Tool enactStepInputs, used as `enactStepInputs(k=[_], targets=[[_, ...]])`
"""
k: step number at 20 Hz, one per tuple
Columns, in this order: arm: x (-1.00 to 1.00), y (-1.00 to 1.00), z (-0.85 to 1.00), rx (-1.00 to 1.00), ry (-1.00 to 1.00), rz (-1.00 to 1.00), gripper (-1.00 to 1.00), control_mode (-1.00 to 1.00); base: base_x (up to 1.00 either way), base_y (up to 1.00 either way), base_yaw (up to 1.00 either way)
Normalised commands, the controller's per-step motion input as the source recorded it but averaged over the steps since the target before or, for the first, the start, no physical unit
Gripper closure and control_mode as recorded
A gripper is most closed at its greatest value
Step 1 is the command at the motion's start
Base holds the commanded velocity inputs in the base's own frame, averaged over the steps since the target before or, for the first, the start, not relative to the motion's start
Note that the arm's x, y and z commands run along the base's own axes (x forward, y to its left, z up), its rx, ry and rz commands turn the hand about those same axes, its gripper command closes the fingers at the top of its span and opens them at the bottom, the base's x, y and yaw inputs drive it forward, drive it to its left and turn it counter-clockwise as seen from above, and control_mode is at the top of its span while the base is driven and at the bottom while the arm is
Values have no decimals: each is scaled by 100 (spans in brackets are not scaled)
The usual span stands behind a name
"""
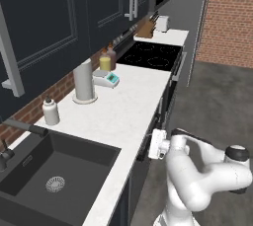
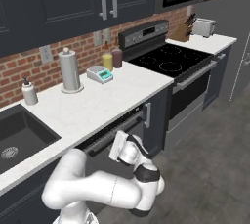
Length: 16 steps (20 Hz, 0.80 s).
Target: Pick up the cup and bowl from the counter, place them in the dishwasher, and close the dishwasher door.
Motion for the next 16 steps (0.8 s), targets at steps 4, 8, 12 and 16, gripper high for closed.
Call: enactStepInputs(k=[4, 8, 12, 16], targets=[[39, 36, -89, 26, -5, 12, -100, -100, 0, 0, 0], [20, 14, -100, 59, 0, 8, -100, -100, 0, 0, 0], [9, 11, -97, 79, -5, 7, -100, -100, 0, 0, 0], [25, 24, -42, 42, -7, 2, -100, -100, 0, 0, 0]])
